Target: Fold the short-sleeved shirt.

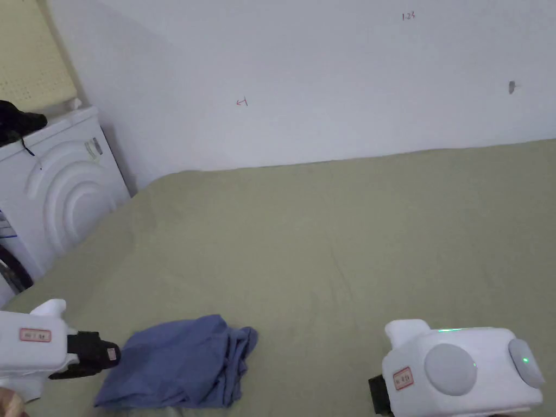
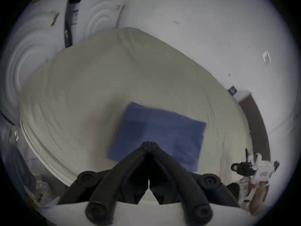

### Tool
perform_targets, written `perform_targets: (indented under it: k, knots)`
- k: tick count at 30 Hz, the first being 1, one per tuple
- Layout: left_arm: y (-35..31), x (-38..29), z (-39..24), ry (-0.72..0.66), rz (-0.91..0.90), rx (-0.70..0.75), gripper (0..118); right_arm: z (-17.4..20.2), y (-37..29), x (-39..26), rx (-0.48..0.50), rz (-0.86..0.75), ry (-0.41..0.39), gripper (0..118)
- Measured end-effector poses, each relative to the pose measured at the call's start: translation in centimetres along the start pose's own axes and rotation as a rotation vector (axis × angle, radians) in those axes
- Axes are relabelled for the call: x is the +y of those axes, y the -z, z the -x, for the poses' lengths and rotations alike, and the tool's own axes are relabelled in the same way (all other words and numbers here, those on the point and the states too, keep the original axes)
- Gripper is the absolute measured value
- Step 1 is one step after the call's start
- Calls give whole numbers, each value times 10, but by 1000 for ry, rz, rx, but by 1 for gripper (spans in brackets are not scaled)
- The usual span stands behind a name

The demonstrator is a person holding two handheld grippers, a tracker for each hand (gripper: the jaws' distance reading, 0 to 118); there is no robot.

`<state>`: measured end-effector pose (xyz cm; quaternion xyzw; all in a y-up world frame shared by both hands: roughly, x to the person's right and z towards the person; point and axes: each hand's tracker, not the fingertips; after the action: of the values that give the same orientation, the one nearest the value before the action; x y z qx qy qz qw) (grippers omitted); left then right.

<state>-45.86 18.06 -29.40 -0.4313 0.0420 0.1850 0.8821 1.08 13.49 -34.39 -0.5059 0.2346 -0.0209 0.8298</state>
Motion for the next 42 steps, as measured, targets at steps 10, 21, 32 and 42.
perform_targets:
  k: [10,21,32,42]
  knots:
    - [21,-85,-223,127,-89,-57,0,-85,-65,-32,-126,-75,34,0]
    - [-7,-146,-374,302,-354,32,0,-149,-136,-55,-348,-318,45,0]
    - [-59,-137,-403,337,-663,71,0,-155,-211,-49,-570,-752,-10,0]
    - [-69,-122,-407,351,-742,110,2,-149,-227,-35,-611,-843,-26,2]
